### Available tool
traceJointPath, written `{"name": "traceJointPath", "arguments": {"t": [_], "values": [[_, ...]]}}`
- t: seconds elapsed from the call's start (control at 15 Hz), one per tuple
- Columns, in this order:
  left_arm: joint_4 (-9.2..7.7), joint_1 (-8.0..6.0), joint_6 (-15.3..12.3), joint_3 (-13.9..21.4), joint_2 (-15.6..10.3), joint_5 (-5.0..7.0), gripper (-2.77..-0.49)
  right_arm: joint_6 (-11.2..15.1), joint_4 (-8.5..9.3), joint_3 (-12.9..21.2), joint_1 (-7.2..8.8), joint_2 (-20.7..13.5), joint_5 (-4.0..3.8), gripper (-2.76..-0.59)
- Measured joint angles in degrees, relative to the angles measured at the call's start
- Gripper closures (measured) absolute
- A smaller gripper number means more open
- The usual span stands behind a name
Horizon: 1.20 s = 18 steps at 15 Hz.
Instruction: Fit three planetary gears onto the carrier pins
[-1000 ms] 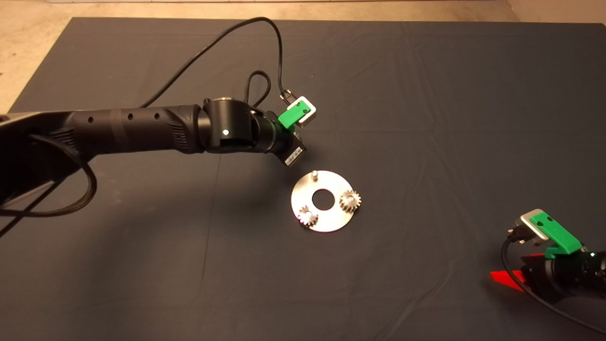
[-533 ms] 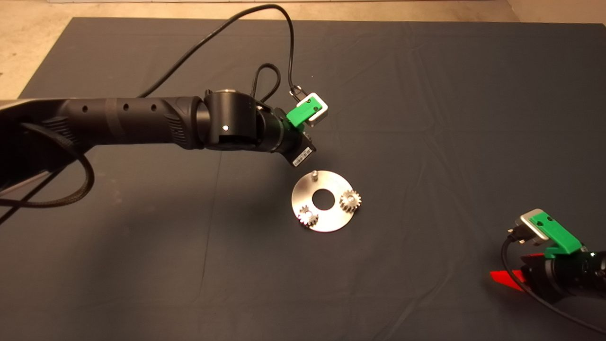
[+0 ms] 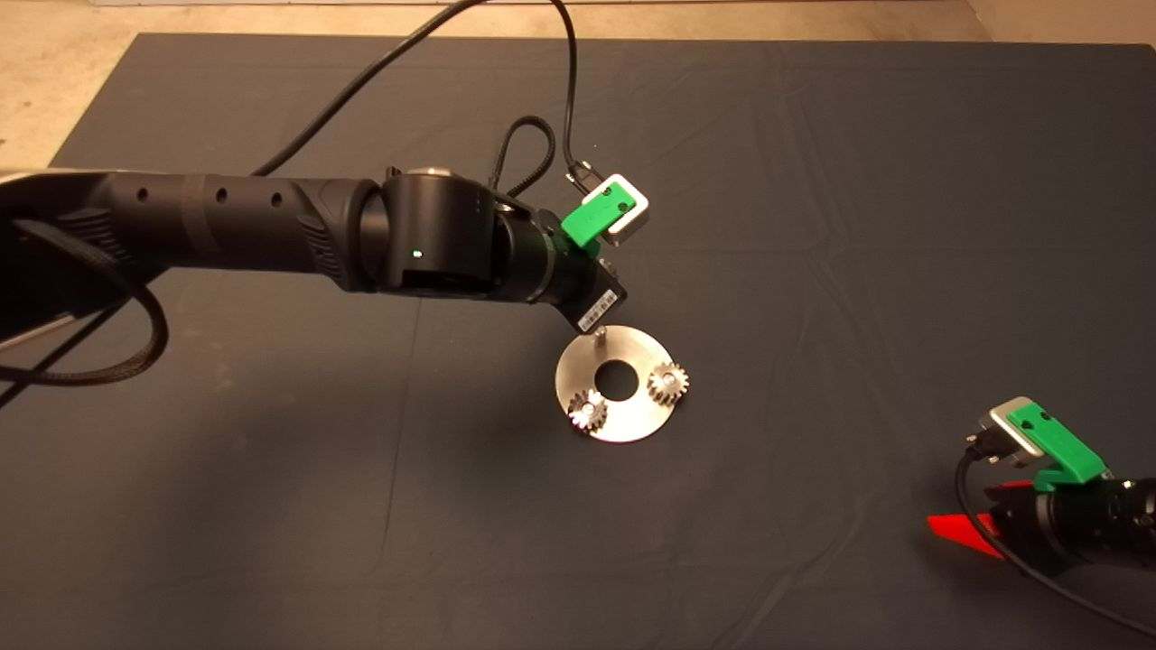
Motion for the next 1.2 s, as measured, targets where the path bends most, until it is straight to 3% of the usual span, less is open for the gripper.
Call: {"name": "traceJointPath", "arguments": {"t": [0.2,0.53,0.67,0.8,0.87,1.2], "values": [[0.11,0.07,0.0,0.8,-0.2,2.82,-0.83,0.0,0.00,0.0,0.00,0.2,0.24,-1.92],[0.75,0.29,-1.5,2.2,-0.1,3.04,-0.83,0.0,-0.02,0.0,0.28,0.8,0.18,-1.92],[3.23,0.32,-3.9,3.2,-0.2,3.18,-0.83,0.0,-0.02,0.0,0.55,1.8,0.32,-1.92],[6.89,0.56,-6.2,3.9,-0.2,6.13,-0.82,0.0,-0.05,0.0,0.65,1.7,0.24,-1.92],[7.62,1.09,-6.7,3.9,-0.3,7.26,-0.82,0.0,-0.02,0.0,0.63,1.7,0.16,-1.92],[7.95,4.88,-6.0,4.0,-0.2,7.39,-0.83,0.0,-0.03,0.1,0.63,1.6,0.10,-1.92]]}}
